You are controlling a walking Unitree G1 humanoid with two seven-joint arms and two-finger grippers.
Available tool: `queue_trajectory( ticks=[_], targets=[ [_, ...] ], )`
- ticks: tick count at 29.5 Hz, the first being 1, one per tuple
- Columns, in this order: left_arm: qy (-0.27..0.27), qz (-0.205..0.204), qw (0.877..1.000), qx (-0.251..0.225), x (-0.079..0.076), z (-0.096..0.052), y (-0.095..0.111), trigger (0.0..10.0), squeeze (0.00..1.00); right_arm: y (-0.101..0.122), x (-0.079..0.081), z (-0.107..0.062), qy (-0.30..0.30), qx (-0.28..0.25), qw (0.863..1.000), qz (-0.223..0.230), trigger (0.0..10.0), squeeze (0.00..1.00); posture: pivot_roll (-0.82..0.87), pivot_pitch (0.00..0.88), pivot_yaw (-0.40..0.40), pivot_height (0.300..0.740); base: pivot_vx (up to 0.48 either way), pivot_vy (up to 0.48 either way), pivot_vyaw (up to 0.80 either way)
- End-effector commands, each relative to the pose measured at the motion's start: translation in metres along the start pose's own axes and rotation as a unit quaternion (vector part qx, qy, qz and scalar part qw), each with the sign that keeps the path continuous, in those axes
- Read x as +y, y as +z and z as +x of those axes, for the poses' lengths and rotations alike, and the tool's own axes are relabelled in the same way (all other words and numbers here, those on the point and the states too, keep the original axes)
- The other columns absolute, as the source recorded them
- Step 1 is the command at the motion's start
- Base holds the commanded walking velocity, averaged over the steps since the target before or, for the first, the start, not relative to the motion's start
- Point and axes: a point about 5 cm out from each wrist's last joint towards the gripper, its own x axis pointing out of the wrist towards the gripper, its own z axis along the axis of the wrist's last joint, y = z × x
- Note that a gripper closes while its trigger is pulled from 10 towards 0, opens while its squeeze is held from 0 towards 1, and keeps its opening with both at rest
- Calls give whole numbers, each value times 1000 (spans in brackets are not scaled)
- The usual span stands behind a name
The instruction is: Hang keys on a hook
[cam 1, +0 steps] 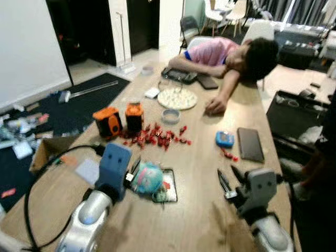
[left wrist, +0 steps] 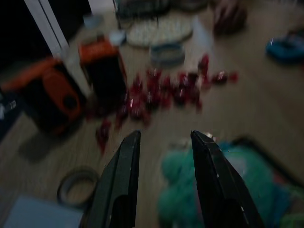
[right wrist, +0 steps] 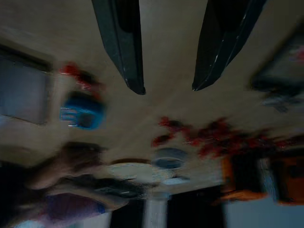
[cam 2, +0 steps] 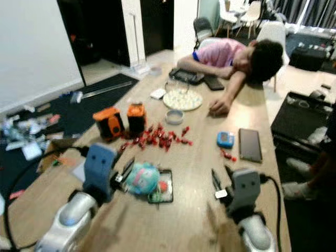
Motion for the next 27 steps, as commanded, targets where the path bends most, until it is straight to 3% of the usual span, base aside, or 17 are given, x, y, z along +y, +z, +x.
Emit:
queue_trajectory(
  ticks=[1,6,11,15,20,21,27],
  targets=[
    [-12,5,1000,2,2,-2,4,10000,0,-2,-1,-3,-3,5,1000,-2,10000,0,44,79,2,740,0,0,0],
    [-55,44,997,18,-3,-8,4,10000,0,-2,1,-3,-1,3,1000,-2,10000,0,44,83,8,740,0,0,0],
    [-91,54,993,60,-3,-25,-4,10000,0,-3,0,-6,-6,6,1000,-1,10000,0,46,87,13,740,0,0,0],
    [-125,12,989,82,-15,-36,-4,10000,0,-6,1,-7,-5,11,1000,3,10000,0,62,98,17,740,0,0,0],
    [-100,-13,990,101,-26,-24,-6,10000,0,-6,5,-5,0,10,1000,6,10000,0,65,104,14,740,0,0,0],
    [-123,-32,987,101,-39,-18,-4,10000,0,-5,6,-4,3,10,1000,7,10000,0,64,113,14,740,0,0,0],
    [-204,-60,969,126,-59,-20,-7,10000,0,-6,4,-7,4,15,1000,6,10000,0,54,134,15,740,0,0,0]
  ],
)
